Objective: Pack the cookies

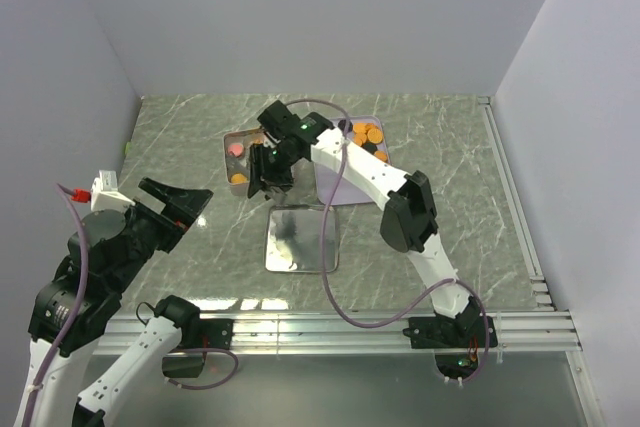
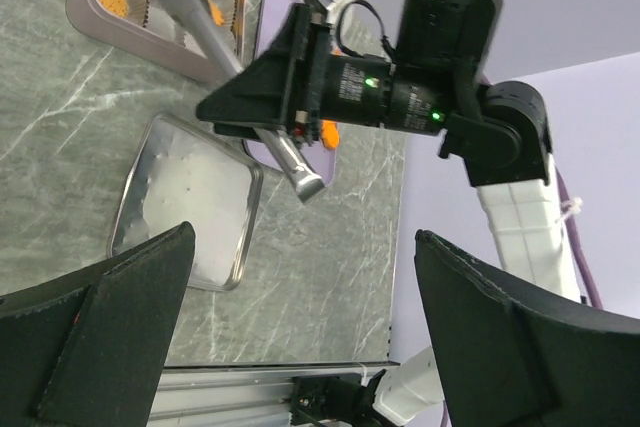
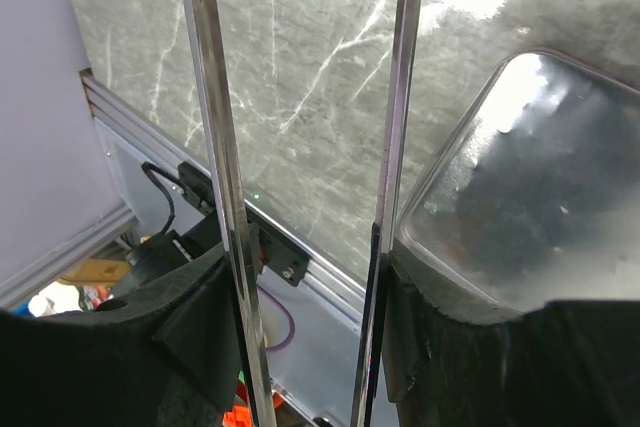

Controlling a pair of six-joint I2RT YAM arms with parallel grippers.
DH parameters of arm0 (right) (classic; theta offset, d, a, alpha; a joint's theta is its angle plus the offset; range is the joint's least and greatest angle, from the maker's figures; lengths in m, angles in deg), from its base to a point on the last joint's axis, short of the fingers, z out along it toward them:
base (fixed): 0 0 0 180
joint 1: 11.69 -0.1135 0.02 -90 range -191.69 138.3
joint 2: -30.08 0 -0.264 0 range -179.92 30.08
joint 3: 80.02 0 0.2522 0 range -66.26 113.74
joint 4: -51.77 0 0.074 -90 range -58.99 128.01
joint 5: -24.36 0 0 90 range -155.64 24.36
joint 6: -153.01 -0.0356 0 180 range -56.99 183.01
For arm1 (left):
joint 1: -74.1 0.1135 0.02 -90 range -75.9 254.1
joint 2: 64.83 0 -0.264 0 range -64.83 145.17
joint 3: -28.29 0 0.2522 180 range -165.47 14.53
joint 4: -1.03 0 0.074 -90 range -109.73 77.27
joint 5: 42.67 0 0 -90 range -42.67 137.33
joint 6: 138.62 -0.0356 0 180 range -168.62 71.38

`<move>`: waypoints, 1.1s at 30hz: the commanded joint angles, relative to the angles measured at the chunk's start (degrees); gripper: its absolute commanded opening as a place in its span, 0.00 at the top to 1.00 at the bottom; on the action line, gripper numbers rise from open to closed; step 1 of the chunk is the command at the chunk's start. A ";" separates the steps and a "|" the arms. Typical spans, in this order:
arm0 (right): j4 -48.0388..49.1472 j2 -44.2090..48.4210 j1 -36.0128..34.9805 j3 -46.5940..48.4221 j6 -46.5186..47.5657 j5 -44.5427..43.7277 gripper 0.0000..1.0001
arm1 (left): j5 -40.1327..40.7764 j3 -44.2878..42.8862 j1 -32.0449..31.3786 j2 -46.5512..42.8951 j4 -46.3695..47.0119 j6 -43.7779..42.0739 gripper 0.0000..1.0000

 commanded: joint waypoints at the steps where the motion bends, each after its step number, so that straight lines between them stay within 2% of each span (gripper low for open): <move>1: 0.28 10.18 2.43 -2.01 0.68 -1.25 0.45 | 0.21 -1.50 0.11 -0.39 0.55 -1.50 0.02; 5: -0.34 18.72 5.68 -10.96 3.05 -4.66 0.46 | -0.14 -0.45 0.11 -1.00 0.81 -1.41 0.02; 8: -1.30 25.83 8.84 -21.92 5.07 -7.39 0.46 | -0.40 0.87 0.11 -1.44 1.69 -1.32 0.02; 11: -1.92 32.25 12.96 -28.63 6.57 -9.59 0.46 | -1.37 2.63 0.11 -1.53 3.01 -1.15 0.01; 13: -1.66 37.60 15.95 -37.22 7.62 -10.82 0.46 | -2.33 3.94 0.11 -1.36 4.76 -1.06 0.02; 15: -1.83 39.54 17.63 -40.57 8.14 -11.88 0.46 | -3.04 4.56 0.11 -1.01 5.82 -0.97 0.02; 20: -2.97 40.97 21.77 -46.57 9.47 -13.29 0.46 | -5.14 6.94 0.11 0.22 8.72 -0.79 0.02; 26: -5.96 38.51 25.46 -47.02 10.08 -14.78 0.46 | -6.03 7.73 0.11 1.19 10.40 -0.62 0.03; 33: -4.38 34.82 27.84 -47.81 10.79 -10.39 0.46 | -4.45 7.73 0.11 0.31 9.61 -0.35 0.02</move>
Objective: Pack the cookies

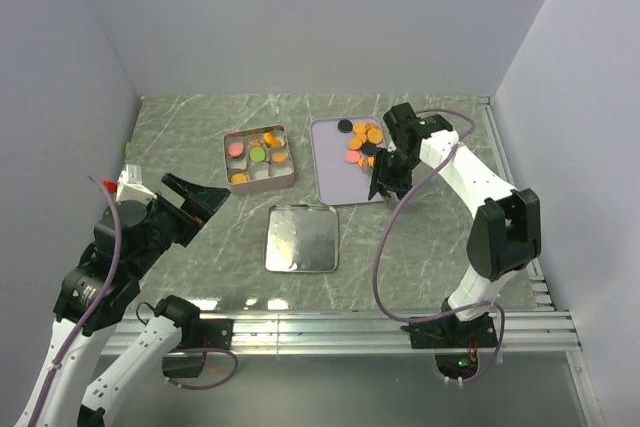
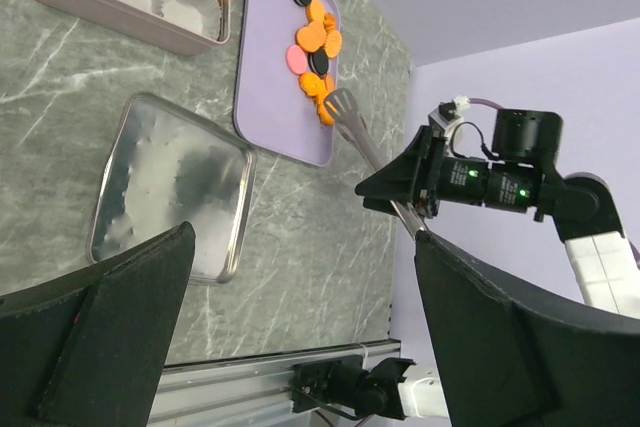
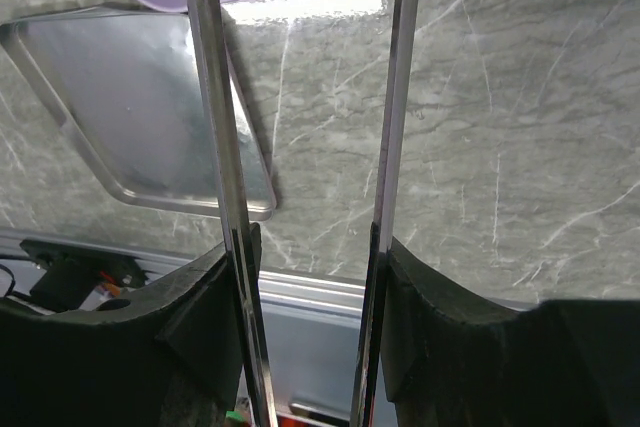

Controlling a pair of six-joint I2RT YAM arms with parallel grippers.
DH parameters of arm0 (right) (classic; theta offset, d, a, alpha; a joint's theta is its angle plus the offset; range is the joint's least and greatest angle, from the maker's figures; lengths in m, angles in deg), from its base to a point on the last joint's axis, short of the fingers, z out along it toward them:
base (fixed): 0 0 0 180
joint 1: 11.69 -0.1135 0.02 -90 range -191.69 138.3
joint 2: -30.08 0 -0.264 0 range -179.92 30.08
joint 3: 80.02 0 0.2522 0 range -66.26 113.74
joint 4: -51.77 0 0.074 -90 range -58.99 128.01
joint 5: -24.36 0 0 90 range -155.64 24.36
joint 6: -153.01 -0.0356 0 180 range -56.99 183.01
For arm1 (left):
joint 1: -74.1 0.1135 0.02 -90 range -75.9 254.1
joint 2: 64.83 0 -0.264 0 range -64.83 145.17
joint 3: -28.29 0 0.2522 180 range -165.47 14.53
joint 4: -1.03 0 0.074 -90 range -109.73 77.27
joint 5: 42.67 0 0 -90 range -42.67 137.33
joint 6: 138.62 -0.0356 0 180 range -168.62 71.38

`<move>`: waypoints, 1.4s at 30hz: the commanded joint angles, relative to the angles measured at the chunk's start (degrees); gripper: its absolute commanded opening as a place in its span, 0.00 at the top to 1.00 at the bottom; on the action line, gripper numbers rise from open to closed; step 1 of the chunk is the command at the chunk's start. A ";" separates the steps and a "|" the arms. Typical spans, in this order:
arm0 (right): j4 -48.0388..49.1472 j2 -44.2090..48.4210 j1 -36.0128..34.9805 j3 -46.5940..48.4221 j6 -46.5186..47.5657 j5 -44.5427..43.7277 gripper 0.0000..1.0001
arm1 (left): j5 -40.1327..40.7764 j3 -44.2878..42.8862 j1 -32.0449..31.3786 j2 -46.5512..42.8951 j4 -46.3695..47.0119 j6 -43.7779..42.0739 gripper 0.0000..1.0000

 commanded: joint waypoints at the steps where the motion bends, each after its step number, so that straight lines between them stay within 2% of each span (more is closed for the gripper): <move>1: 0.60 -2.03 0.93 0.08 1.15 1.91 0.46 | 0.47 0.19 0.11 -0.91 1.80 -0.42 0.02; 11: -1.59 -11.87 2.43 10.27 2.91 1.04 0.46 | 2.58 -1.04 0.11 -0.65 0.66 -1.47 0.01; 29: -0.89 -21.98 2.78 18.27 1.41 3.06 0.47 | 8.20 -6.40 0.11 -0.47 -4.08 -4.81 0.00; 42: -0.36 -19.00 1.73 13.53 1.06 5.34 0.52 | 10.32 -7.19 0.19 -2.23 -5.58 -4.64 0.01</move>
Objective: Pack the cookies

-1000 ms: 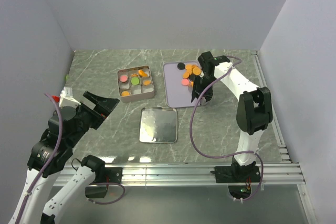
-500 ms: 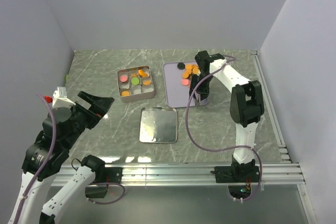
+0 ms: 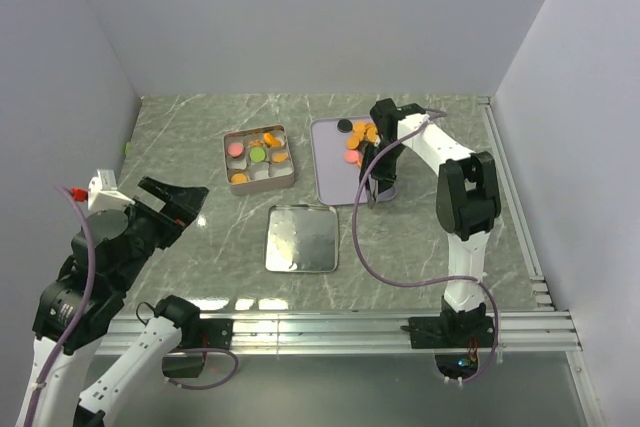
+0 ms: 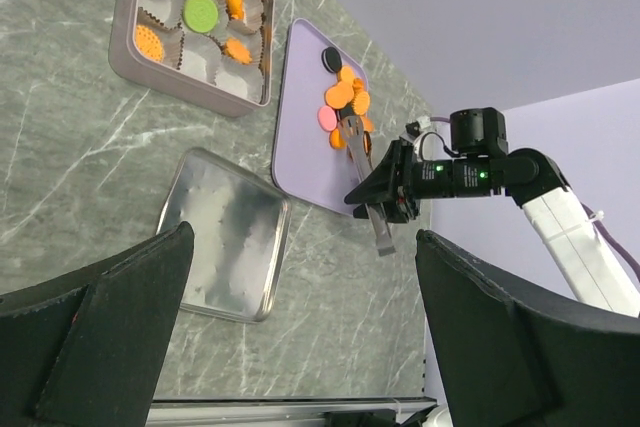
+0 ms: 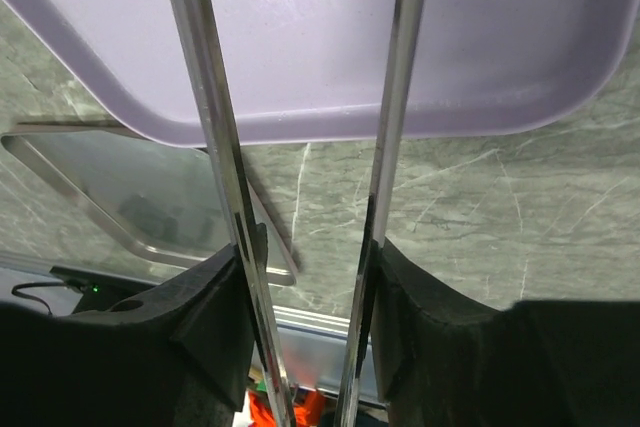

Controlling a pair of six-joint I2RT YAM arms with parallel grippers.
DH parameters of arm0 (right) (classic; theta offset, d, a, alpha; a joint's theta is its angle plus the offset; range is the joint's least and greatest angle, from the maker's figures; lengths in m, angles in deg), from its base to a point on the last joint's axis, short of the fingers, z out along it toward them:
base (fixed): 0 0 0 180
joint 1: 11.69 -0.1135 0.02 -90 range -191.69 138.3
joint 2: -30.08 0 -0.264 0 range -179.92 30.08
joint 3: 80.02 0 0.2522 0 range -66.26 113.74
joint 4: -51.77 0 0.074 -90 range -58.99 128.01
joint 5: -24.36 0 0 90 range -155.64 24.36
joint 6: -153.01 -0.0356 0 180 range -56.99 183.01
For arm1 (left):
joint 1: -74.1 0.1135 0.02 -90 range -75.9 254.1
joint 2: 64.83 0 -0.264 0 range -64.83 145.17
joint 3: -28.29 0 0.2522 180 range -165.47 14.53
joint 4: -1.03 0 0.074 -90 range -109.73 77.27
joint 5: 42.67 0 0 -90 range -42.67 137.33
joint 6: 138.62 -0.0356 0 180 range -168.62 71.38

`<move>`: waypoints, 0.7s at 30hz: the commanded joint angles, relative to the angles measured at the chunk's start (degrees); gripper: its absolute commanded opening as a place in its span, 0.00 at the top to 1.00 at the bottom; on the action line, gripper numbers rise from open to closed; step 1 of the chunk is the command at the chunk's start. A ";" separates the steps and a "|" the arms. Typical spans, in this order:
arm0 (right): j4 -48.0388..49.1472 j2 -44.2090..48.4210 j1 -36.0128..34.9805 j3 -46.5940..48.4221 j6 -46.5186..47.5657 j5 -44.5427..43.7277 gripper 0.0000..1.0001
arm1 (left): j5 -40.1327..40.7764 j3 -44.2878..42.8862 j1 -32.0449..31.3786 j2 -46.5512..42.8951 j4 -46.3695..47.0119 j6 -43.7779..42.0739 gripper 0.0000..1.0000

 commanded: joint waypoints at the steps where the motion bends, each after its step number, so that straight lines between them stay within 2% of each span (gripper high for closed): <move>1: 0.27 4.08 -0.83 -1.66 0.34 1.48 0.52 | 1.05 -1.23 0.11 -0.83 -0.01 -0.31 0.01; 9: -2.01 7.60 -3.82 -4.65 3.59 5.07 0.55 | 0.70 0.44 0.11 -2.67 -0.45 1.36 0.01; 16: -4.21 9.27 -6.37 -5.27 5.61 4.55 0.55 | -0.44 1.06 0.11 -3.12 -0.27 2.68 0.01; 21: -4.13 9.62 -6.37 -5.88 5.44 3.32 0.46 | -0.88 1.24 0.11 -3.29 -0.18 3.03 0.01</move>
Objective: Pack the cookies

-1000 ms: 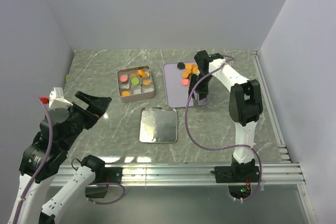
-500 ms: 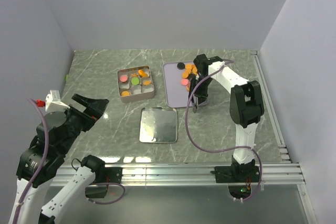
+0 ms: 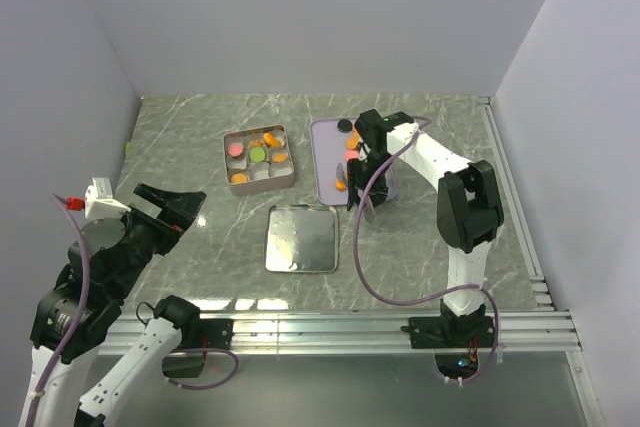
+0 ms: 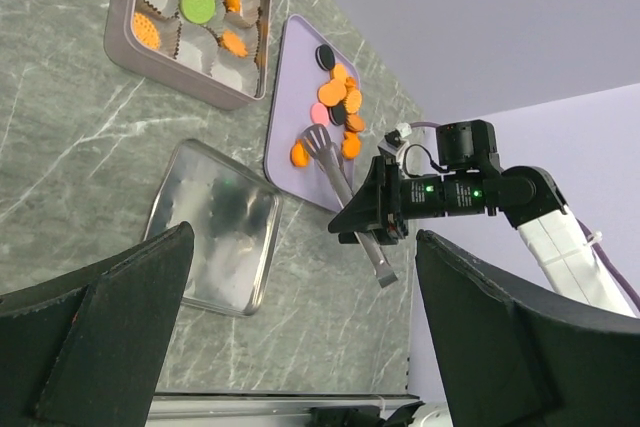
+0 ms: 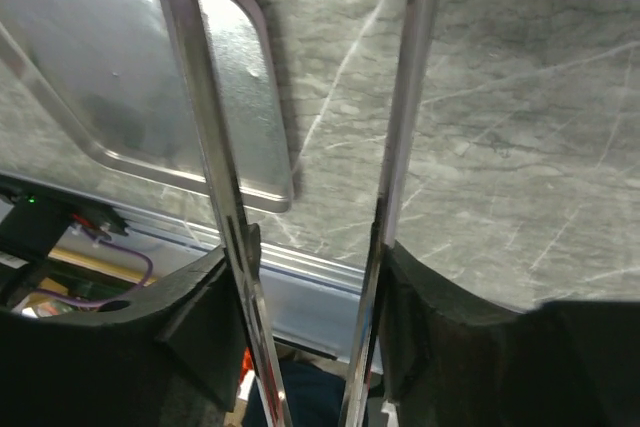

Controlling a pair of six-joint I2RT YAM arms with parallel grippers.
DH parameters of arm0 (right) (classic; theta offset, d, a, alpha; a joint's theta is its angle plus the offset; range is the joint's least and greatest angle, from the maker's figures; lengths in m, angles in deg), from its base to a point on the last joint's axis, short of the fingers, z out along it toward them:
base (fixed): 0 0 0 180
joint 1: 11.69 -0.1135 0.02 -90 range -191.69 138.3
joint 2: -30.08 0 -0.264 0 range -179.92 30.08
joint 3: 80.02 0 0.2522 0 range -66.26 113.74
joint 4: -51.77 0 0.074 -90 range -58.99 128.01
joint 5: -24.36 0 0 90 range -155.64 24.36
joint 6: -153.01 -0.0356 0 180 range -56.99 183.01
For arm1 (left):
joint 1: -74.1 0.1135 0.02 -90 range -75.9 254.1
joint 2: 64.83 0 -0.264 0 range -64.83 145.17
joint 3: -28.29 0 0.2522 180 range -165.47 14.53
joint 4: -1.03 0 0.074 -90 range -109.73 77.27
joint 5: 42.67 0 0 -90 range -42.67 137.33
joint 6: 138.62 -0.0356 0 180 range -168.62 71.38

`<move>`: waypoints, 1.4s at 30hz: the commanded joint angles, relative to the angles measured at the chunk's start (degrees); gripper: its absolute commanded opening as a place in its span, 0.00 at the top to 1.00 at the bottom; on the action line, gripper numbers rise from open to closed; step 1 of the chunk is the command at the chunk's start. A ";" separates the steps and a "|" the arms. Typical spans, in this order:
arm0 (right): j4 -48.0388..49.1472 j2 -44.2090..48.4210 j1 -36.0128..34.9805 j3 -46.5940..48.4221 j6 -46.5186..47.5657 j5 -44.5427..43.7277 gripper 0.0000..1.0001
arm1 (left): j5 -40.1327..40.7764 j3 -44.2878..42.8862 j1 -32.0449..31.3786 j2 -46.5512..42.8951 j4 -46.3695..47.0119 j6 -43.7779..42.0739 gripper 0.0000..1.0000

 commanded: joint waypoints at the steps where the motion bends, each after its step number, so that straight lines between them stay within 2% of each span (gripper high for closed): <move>1: -1.48 3.79 0.01 -0.05 0.70 -0.81 0.45 | -0.82 0.14 0.19 -0.65 0.93 0.54 0.01; 17: -5.17 3.00 -6.84 2.33 0.26 -3.71 0.43 | -0.64 0.41 0.11 -1.97 -0.74 2.30 0.01; 30: -5.61 0.54 -7.11 3.47 0.43 -6.96 0.45 | -0.99 0.58 0.11 -2.14 -0.74 4.05 0.02; 36: -5.09 -0.69 -7.11 3.91 0.61 -7.05 0.49 | -1.52 1.11 0.11 -2.14 -0.21 4.84 0.03; 42: -5.43 -0.17 -7.11 3.12 1.40 -8.89 0.62 | -1.79 1.55 0.11 -1.62 1.19 5.46 0.04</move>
